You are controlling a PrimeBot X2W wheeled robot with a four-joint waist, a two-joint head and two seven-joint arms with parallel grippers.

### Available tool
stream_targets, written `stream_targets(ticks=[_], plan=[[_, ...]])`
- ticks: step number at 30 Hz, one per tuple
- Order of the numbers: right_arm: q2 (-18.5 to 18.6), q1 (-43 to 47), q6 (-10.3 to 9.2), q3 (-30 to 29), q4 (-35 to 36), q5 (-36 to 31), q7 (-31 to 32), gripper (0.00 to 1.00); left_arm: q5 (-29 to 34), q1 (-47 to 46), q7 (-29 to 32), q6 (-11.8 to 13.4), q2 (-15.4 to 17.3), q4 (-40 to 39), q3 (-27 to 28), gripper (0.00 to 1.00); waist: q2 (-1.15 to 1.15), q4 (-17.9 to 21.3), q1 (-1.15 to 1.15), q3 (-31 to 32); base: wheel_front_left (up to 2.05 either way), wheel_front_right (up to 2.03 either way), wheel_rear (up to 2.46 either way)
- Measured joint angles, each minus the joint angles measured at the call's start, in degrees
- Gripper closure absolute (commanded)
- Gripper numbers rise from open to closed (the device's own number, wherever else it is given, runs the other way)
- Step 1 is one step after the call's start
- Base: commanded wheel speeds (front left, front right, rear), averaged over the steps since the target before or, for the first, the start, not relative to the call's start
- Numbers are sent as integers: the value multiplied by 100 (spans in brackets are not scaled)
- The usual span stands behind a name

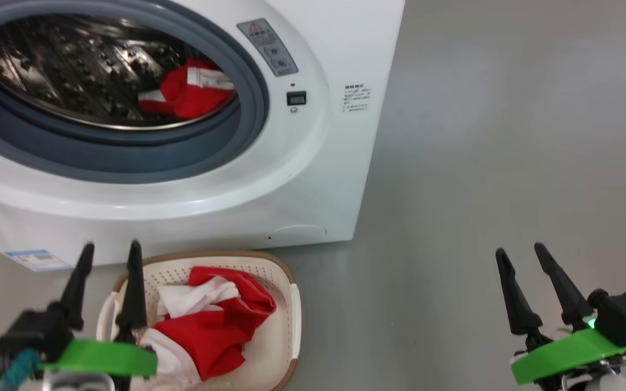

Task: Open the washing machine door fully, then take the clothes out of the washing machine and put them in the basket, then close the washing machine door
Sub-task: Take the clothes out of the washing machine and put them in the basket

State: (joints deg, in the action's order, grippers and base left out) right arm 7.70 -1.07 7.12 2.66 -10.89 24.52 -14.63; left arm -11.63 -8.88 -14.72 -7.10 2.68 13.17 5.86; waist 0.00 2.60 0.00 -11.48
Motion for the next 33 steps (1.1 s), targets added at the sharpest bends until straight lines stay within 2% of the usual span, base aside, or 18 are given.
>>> stream_targets(ticks=[6,14,20,25,33], plan=[[-54,-380,0,44,43,0,0,0,-41,-1275,0,-7,374,829,-218,0,0,52,0,-440,0,0,0],[-108,-862,0,198,55,1,0,0,-452,-3070,-1,-7,1018,2259,-978,0,0,194,0,-1089,0,0,0],[-164,-1076,0,277,48,1,-1,0,-681,-4020,-1,-8,1452,3331,-1544,0,0,397,0,-1461,0,0,0],[-222,-1119,0,338,52,2,-1,0,-701,-4734,0,-10,1651,3919,-2095,0,0,570,0,-1699,0,0,0],[-267,-1341,0,410,58,5,-1,0,-636,-5521,0,-42,1852,4555,-2644,0,0,784,0,-1951,0,0,0]])
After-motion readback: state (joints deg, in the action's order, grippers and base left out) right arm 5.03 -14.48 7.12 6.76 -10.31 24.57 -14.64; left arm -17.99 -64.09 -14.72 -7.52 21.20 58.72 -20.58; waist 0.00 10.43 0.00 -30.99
